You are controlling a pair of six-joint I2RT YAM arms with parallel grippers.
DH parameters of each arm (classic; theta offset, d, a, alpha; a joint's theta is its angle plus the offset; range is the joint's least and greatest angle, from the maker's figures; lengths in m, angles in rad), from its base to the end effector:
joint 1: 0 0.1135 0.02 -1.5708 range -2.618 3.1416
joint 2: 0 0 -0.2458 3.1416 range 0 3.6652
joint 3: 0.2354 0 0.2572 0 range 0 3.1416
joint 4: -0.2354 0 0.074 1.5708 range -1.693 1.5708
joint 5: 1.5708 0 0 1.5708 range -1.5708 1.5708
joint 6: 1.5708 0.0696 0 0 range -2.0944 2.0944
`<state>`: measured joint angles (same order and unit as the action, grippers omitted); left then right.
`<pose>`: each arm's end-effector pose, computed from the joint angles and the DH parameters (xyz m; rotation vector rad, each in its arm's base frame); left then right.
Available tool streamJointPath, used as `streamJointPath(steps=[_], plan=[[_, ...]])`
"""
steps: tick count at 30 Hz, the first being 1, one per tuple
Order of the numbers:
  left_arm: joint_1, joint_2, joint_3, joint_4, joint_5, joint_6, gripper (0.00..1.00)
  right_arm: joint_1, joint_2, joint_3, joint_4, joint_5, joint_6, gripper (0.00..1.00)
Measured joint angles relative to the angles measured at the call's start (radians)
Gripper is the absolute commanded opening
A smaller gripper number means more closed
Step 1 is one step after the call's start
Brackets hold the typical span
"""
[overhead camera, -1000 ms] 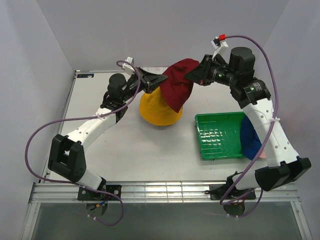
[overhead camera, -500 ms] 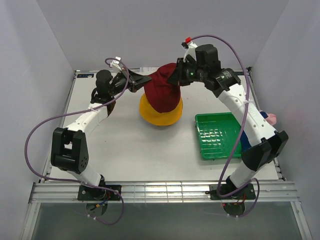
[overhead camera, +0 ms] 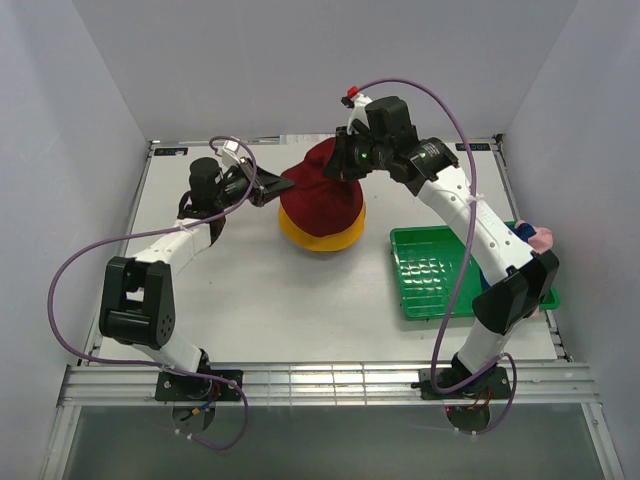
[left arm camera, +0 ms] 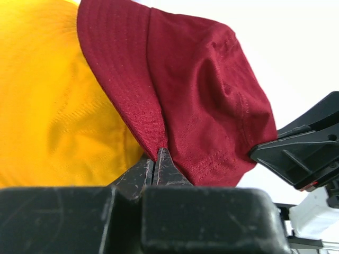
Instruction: Stack the hats
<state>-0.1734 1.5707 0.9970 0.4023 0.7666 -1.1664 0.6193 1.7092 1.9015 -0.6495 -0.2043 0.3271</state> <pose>0.3708 -0.1140 0.2528 -0.3366 1.9698 -1.5872 0.3301 0.2527 0.4009 -0.4401 2.0665 0.7906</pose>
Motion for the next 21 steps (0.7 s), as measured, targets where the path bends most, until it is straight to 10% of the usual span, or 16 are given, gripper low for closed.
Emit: streamJointPath(steps=[16, 21], plan=[[0.029, -0.014, -0.064, -0.029, -0.079, 0.136, 0.0, 0.005, 0.003, -0.027, 0.032, 0.0, -0.003, 0.34], [0.03, -0.014, -0.071, -0.029, -0.092, 0.164, 0.14, 0.005, -0.002, -0.059, 0.045, 0.009, -0.009, 0.5]])
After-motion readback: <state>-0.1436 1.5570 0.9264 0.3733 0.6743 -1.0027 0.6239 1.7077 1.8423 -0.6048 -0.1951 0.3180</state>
